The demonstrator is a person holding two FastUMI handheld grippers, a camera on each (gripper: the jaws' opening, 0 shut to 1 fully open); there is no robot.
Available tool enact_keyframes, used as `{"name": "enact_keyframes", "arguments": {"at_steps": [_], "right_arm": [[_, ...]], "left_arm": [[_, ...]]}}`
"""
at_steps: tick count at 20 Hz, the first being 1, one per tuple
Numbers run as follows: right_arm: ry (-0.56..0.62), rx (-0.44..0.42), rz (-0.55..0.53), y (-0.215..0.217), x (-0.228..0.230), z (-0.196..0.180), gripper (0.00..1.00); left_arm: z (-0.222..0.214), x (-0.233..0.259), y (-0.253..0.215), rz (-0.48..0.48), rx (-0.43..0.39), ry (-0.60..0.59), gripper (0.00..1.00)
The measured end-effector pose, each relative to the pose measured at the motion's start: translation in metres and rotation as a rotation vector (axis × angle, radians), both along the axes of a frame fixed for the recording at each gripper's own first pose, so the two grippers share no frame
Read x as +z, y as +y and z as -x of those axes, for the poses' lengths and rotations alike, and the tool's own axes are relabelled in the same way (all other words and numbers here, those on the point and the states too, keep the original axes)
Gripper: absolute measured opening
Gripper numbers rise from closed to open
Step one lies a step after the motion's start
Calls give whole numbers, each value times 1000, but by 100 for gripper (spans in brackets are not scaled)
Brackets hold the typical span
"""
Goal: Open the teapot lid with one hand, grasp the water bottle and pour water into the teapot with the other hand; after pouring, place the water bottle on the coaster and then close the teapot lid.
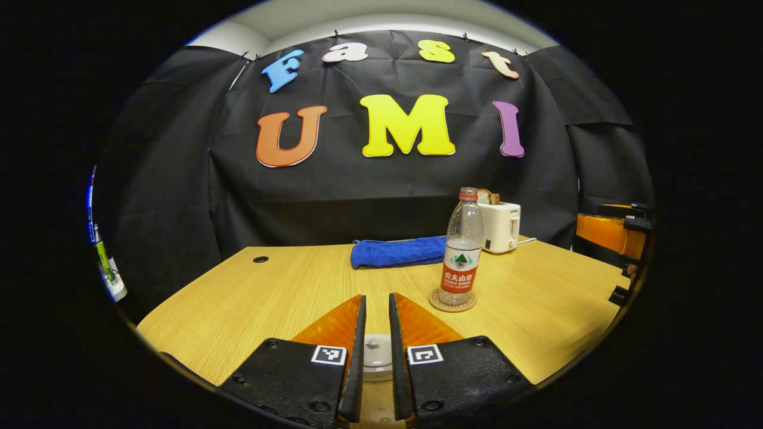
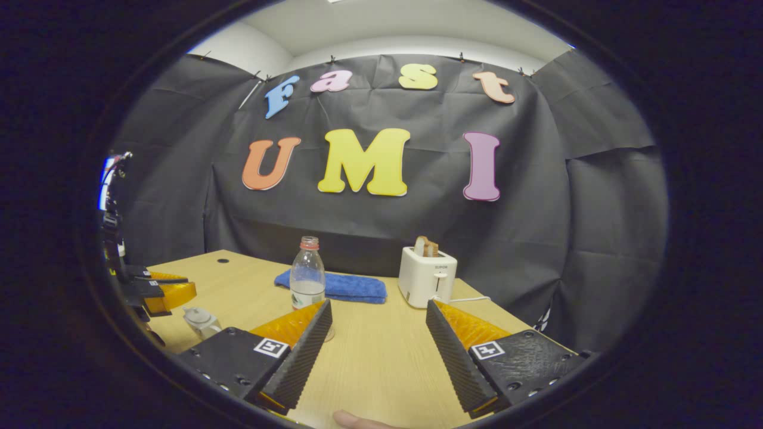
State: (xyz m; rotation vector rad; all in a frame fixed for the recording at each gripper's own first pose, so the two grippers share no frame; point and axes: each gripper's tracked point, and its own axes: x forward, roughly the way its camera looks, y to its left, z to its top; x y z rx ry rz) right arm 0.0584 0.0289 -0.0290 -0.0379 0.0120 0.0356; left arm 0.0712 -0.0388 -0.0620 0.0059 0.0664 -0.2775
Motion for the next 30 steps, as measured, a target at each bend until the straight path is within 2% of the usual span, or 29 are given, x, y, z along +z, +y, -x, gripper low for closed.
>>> {"name": "enact_keyframes", "arguments": {"at_steps": [2,5,6,7,8,9,11,12,14,15,16,19,20,28,30], "right_arm": [[-21,-1,11,-1,13,12,95],[-39,-24,28,-4,24,27,95],[-40,-27,31,-3,26,31,98],[-43,-23,31,-2,29,36,95],[-42,-17,32,0,30,41,98],[-40,-13,31,2,32,45,95],[-34,-8,33,3,33,52,95],[-34,-12,30,2,35,55,95],[-40,-16,22,1,39,59,95],[-41,-15,20,0,40,61,95],[-40,-15,22,-1,40,61,95],[-45,-22,29,-6,44,63,92],[-45,-20,28,-6,43,63,95],[-35,-11,27,-11,44,67,95],[-43,-14,34,-12,46,67,98]], "left_arm": [[11,16,3,4,14,-15,25],[25,45,18,-26,91,-88,35],[33,52,16,-43,91,-102,46],[41,61,16,-59,96,-124,43],[50,72,17,-69,102,-147,53],[56,79,19,-73,108,-161,54],[71,87,19,-50,103,-157,55],[78,91,15,-30,89,-150,59],[87,98,17,15,73,-144,82],[85,98,23,31,87,-134,82],[88,97,30,44,104,-118,100],[85,89,38,71,128,-66,99],[85,89,41,74,134,-61,99],[83,88,62,53,203,-59,99],[85,90,62,53,206,-61,99]]}}
